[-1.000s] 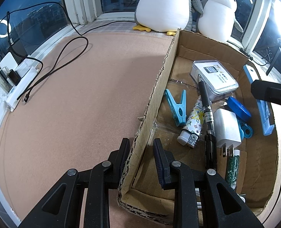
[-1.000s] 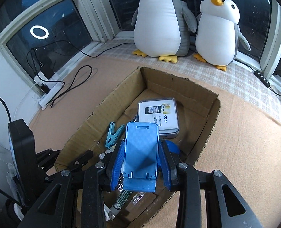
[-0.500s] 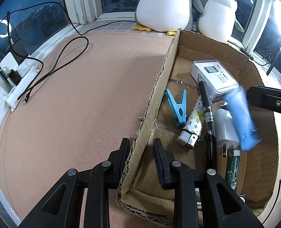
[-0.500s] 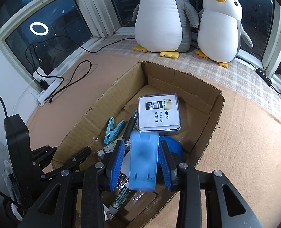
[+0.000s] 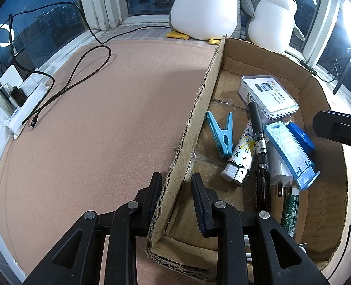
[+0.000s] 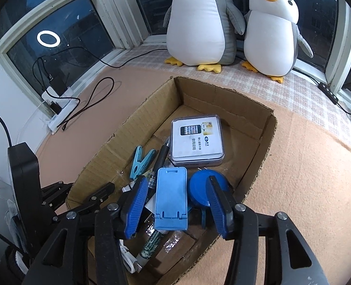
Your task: Organize rigid objects
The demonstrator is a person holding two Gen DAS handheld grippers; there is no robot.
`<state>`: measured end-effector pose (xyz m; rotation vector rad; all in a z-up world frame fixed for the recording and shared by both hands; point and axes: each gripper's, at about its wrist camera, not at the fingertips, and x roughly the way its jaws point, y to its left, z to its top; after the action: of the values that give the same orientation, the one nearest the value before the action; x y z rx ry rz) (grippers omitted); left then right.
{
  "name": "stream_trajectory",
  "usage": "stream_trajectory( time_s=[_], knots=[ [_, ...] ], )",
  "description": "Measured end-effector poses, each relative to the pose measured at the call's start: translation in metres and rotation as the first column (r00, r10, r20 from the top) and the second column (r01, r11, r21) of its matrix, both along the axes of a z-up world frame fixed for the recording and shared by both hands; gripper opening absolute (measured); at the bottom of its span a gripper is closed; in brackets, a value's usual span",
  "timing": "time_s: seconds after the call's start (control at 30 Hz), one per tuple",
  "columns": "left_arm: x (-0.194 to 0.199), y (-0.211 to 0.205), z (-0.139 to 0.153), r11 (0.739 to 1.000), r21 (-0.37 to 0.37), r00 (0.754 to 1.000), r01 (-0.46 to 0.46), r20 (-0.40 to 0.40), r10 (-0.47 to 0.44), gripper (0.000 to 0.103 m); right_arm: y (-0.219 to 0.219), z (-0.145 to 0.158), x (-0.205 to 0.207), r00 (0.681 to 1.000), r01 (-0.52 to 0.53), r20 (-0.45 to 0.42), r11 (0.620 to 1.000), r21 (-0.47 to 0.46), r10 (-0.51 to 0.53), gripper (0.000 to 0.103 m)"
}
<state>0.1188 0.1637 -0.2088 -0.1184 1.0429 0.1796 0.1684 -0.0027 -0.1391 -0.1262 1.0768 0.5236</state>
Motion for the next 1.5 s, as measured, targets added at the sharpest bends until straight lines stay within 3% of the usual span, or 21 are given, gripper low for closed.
stream_trajectory(
  time_s=[0.17,0.8,1.0,1.07,1.5],
  knots=[
    [-0.001,0.002,0.000,1.000,-0.001,1.000,-0.004,-0.001,0.004,0.028,-0.008,0.007,-0.006,1.000,0.014,0.014,1.000,0.009,-0.014,0.055],
    [-0.001,-0.001,0.002,1.000,0.018,1.000,0.001,-0.020,0.000,0.028,-0.067,0.028,-0.050,0.994,0.093,0.058,0.994,0.058,-0.097,0.055],
    [-0.002,0.000,0.005,1.000,0.017,1.000,-0.007,-0.018,0.008,0.028,-0.093,0.030,-0.058,0.988,0.142,0.042,0.984,0.111,-0.148,0.056],
    [-0.003,0.000,0.008,1.000,0.023,1.000,-0.010,-0.008,0.010,0.028,-0.099,0.033,-0.061,0.985,0.158,0.051,0.981,0.114,-0.165,0.060],
    [-0.026,-0.015,0.052,0.997,0.075,0.997,0.003,0.082,-0.009,0.044,-0.129,0.063,-0.090,0.963,0.226,0.125,0.967,0.120,-0.241,0.063]
  ],
)
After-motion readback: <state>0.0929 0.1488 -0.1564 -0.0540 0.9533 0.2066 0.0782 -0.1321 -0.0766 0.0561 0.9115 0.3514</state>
